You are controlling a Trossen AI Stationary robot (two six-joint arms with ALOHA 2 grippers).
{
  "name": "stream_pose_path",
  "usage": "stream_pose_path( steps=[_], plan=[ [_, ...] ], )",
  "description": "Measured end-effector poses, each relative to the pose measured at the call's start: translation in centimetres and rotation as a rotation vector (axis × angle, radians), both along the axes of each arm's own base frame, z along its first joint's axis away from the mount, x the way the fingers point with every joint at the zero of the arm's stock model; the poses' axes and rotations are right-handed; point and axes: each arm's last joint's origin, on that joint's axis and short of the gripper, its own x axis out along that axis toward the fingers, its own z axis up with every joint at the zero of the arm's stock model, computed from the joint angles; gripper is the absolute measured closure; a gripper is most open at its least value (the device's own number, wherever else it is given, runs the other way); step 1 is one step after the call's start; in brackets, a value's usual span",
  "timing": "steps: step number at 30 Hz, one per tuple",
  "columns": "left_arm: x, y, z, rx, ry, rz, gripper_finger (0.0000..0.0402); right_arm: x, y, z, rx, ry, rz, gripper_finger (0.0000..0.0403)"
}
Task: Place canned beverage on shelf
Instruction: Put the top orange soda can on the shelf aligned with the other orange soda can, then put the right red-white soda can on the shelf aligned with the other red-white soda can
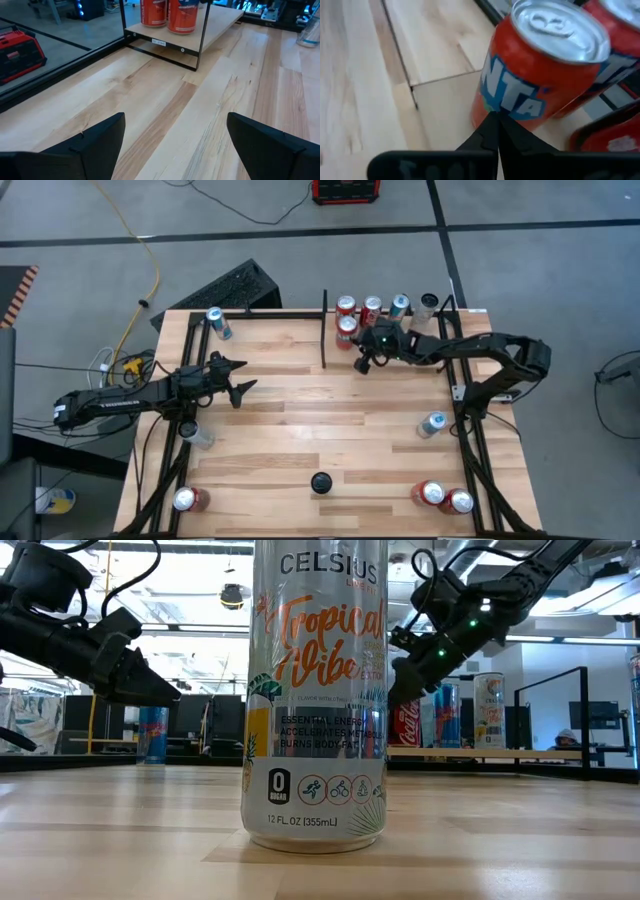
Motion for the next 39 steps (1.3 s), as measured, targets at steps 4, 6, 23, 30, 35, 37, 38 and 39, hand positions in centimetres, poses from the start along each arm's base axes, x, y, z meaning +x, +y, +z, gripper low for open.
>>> stream_pose_path(
  steps=[4,6,23,30,35,37,38,39],
  plan=[
    [0.0,0.0,0.0,0.000,0.000,0.000,0.0068,-0.1,-0.3,0.1,-0.003,-0.008,-0.011,0.0383],
    [0.0,0.0,0.0,0.000,0.000,0.000,0.0068,-0.1,-0.1,0.0,0.006,-0.002,0.001,0.0386],
    [0.0,0.0,0.0,0.000,0.000,0.000,0.0068,0.1,-0.7,0.4,-0.022,-0.067,-0.021,0.0383],
    [0.0,0.0,0.0,0.000,0.000,0.000,0.0068,0.1,-0.5,0.1,-0.008,-0.036,-0.016,0.0383],
    [0.0,0.0,0.0,0.000,0.000,0.000,0.0068,0.1,0.5,-0.3,0.026,0.018,0.006,0.0383],
    [0.0,0.0,0.0,0.000,0.000,0.000,0.0068,-0.1,1.1,0.0,0.048,0.030,0.015,0.0383],
    [0.0,0.0,0.0,0.000,0.000,0.000,0.0068,-0.2,1.5,0.4,0.063,0.037,0.017,0.0383],
    [0.0,0.0,0.0,0.000,0.000,0.000,0.0068,-0.2,1.9,1.0,0.079,0.043,0.019,0.0383]
  ],
)
